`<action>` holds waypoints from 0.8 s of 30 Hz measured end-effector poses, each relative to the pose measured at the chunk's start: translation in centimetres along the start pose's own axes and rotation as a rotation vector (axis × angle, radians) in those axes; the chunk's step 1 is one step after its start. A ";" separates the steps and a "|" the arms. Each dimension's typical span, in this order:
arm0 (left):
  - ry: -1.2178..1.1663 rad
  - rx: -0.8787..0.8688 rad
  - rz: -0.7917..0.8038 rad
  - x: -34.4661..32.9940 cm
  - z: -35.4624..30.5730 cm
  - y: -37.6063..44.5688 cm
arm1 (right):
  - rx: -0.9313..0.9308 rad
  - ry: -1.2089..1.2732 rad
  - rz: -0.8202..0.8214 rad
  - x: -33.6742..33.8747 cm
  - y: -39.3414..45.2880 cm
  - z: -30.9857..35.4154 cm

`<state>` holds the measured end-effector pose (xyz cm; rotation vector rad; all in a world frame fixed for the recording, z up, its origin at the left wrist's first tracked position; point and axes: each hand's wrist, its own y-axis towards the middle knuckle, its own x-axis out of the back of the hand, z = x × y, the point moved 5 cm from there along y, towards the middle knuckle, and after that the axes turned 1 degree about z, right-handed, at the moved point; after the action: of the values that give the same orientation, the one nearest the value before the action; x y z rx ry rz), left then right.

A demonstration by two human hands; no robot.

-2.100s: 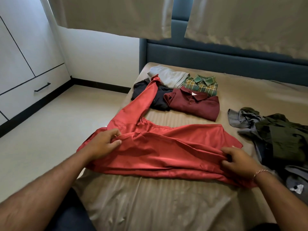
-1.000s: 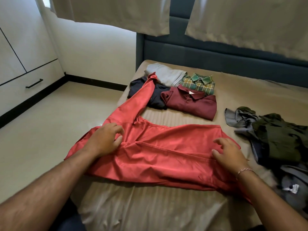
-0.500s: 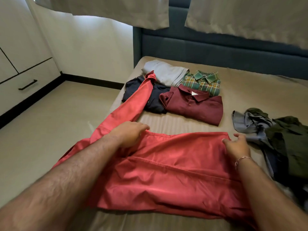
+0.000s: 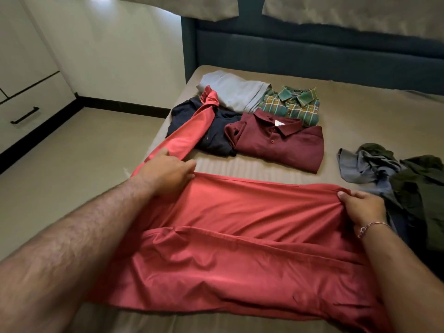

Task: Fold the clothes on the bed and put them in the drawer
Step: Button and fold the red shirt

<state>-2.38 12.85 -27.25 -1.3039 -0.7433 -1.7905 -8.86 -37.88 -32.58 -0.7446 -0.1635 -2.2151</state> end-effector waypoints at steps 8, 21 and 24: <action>0.166 0.247 -0.027 2.4 2.1 -1.2 | -0.023 -0.063 -0.170 3.0 -1.7 1.2; -0.002 0.235 -0.251 4.1 1.3 -7.5 | 0.174 0.319 0.031 7.6 -8.2 2.3; 0.016 0.200 -0.280 4.7 0.8 -10.2 | 0.205 0.415 0.199 8.9 -10.2 1.3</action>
<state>-11.43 17.66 -22.64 -1.0943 -1.1107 -1.8838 -20.29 -36.11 -25.33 -0.1733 -0.1014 -2.0727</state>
